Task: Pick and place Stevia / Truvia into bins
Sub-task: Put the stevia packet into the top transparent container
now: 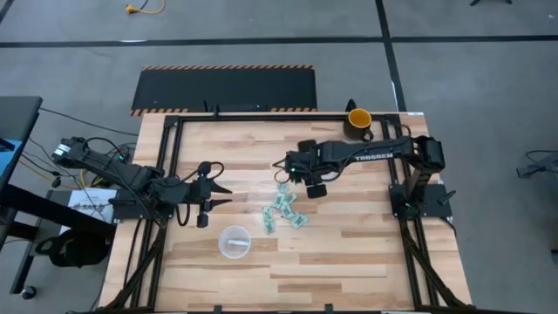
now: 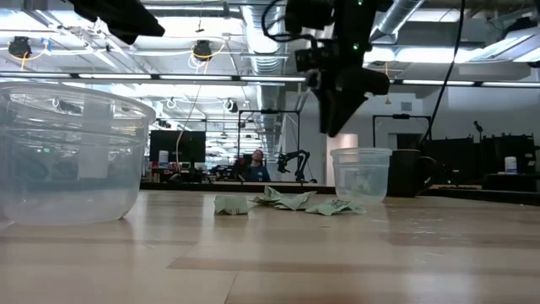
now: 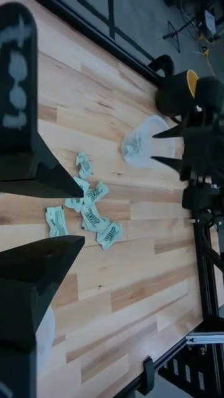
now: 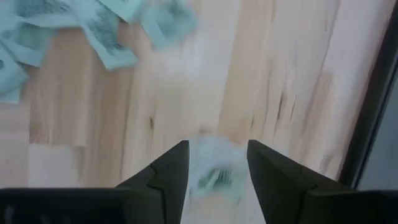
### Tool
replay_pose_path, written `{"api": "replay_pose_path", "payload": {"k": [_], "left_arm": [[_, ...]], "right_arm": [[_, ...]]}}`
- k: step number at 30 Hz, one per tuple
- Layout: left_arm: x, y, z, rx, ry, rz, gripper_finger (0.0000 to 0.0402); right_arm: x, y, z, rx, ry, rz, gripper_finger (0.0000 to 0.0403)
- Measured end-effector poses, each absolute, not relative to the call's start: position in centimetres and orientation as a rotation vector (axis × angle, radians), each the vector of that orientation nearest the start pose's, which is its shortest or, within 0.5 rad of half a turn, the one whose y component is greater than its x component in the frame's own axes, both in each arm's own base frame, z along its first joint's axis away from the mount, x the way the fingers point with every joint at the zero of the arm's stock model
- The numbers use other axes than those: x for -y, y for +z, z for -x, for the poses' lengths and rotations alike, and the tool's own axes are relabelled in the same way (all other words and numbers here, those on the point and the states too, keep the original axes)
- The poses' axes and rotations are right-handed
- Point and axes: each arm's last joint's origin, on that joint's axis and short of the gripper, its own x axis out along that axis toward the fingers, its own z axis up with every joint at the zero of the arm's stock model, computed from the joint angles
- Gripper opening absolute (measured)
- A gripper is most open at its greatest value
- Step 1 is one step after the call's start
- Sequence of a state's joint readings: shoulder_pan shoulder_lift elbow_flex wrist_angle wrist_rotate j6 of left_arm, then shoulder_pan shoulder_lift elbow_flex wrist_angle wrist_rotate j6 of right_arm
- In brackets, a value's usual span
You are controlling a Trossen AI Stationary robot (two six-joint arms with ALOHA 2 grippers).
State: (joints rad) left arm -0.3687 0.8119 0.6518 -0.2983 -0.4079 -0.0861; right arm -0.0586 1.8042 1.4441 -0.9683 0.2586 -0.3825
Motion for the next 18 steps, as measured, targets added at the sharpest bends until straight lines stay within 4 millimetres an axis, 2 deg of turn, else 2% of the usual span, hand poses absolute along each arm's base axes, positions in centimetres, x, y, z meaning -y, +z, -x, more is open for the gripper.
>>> {"api": "replay_pose_path", "payload": {"k": [4,7,13,18], "left_arm": [[5.2,27.4,-16.7,-0.421,0.054,-0.103,0.0098],[5.2,27.4,-16.7,-0.421,0.053,-0.104,0.0098],[5.2,27.4,-16.7,-0.422,0.053,-0.104,0.0098],[5.2,27.4,-16.7,-0.422,0.054,-0.104,0.0098]], "right_arm": [[2.2,24.0,-36.4,-1.254,0.08,0.562,0.0151],[2.1,24.3,-37.2,-1.163,0.111,0.579,0.0147],[3.0,24.7,-37.9,-1.064,0.128,0.528,0.0147],[4.2,24.9,-38.1,-1.007,0.141,0.401,0.0147]]}}
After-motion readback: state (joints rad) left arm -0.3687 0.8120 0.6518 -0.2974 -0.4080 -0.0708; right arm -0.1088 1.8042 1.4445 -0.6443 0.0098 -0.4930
